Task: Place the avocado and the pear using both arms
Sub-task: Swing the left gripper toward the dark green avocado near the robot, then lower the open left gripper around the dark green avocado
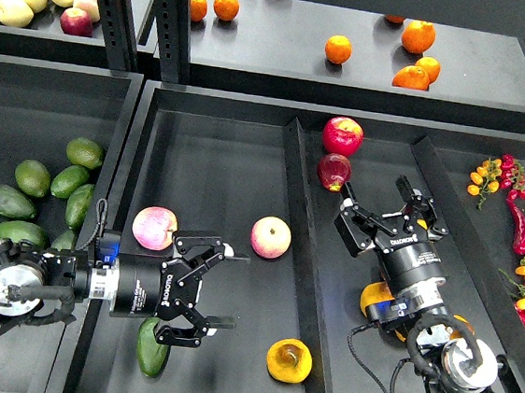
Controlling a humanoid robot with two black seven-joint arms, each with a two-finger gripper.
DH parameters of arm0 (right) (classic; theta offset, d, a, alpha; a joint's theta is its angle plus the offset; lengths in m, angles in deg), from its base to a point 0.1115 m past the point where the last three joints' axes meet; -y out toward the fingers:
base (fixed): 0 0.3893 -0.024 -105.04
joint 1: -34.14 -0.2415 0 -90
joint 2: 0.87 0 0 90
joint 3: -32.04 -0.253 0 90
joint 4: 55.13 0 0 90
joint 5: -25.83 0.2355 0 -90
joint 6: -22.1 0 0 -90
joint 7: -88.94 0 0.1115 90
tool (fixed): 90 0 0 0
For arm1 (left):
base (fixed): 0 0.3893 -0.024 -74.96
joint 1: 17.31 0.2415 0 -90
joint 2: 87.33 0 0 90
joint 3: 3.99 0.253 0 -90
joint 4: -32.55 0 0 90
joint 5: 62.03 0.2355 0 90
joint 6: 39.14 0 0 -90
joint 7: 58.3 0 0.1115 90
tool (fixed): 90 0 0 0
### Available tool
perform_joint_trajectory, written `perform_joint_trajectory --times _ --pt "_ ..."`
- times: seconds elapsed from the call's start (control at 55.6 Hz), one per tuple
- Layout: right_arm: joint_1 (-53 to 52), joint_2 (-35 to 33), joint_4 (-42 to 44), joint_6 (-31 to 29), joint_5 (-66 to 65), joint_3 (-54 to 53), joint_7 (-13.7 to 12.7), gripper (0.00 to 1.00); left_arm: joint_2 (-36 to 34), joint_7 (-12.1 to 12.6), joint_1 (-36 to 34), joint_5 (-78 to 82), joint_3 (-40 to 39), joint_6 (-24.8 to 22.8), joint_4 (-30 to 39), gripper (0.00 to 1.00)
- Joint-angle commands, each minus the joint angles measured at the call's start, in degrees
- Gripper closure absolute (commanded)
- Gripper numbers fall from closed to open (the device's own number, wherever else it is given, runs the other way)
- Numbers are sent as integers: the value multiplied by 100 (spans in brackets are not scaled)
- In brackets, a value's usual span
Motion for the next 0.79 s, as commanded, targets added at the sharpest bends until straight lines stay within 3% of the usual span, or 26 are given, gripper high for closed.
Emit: perform_joint_trajectory --times 0.0,0.198,0.234,0.486,0.774 --pt "-212 0 80 180 -9 8 -1 0 -567 -1 -770 8 843 0 -32 1" --pt "-432 0 203 224 -18 34 -1 0 -902 -1 -1975 8 2328 0 -76 1" --pt "-476 0 212 224 -18 34 -1 0 -1050 -1 -2455 8 2993 0 -76 1" --pt "-476 0 229 215 -9 78 -27 0 -911 -1 -3583 26 4834 0 -172 1" --pt "-494 0 282 154 -9 104 -45 0 -393 -1 -4058 105 5546 0 -902 1"
